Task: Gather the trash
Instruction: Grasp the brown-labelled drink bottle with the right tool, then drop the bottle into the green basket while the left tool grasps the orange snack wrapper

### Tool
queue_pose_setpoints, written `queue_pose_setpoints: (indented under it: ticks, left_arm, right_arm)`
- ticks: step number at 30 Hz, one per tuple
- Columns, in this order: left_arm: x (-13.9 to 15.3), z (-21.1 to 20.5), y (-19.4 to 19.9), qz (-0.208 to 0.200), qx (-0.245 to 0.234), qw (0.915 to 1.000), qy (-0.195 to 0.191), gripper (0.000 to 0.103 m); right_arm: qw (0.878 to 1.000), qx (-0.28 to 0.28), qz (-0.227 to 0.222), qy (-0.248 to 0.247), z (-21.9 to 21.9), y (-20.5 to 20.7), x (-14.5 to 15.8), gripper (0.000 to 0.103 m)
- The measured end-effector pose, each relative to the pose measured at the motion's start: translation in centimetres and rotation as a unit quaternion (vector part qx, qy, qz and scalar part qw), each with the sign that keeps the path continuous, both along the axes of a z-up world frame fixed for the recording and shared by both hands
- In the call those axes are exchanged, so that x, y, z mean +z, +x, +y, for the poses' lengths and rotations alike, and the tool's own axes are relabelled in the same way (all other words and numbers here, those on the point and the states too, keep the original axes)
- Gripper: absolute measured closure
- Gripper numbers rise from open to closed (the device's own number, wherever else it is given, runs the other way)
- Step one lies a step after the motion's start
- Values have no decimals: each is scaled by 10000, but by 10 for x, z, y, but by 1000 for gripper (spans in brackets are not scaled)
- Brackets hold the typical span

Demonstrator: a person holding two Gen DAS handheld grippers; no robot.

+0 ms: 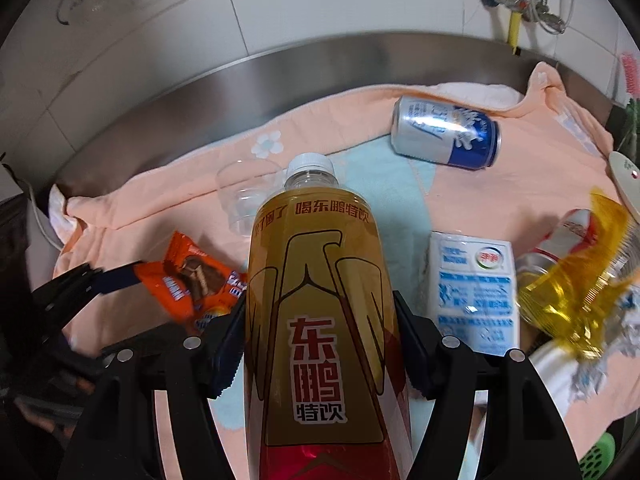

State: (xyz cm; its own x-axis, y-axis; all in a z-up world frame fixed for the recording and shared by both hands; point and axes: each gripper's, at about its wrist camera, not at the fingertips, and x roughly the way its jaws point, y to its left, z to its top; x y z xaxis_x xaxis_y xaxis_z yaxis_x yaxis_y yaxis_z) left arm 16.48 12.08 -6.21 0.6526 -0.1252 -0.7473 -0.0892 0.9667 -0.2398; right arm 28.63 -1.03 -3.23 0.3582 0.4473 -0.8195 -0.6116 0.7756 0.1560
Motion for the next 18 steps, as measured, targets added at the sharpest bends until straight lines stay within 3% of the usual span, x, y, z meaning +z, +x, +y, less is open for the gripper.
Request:
queue_pose_setpoints:
  ticks: [13, 17, 18]
  left_arm:
    - [-22, -8, 28, 296, -198, 9989, 289, 16]
    - [-27, -10, 31, 341, -215, 9986, 329, 19]
    - [-28, -10, 31, 347, -232, 9987, 308, 25]
  right_arm:
    - [9970, -534, -356, 424, -78, -47, 34, 39]
    - [9947, -821, -461, 409, -114, -67, 38, 39]
    - [9938, -914, -475, 409, -125, -73, 38, 39]
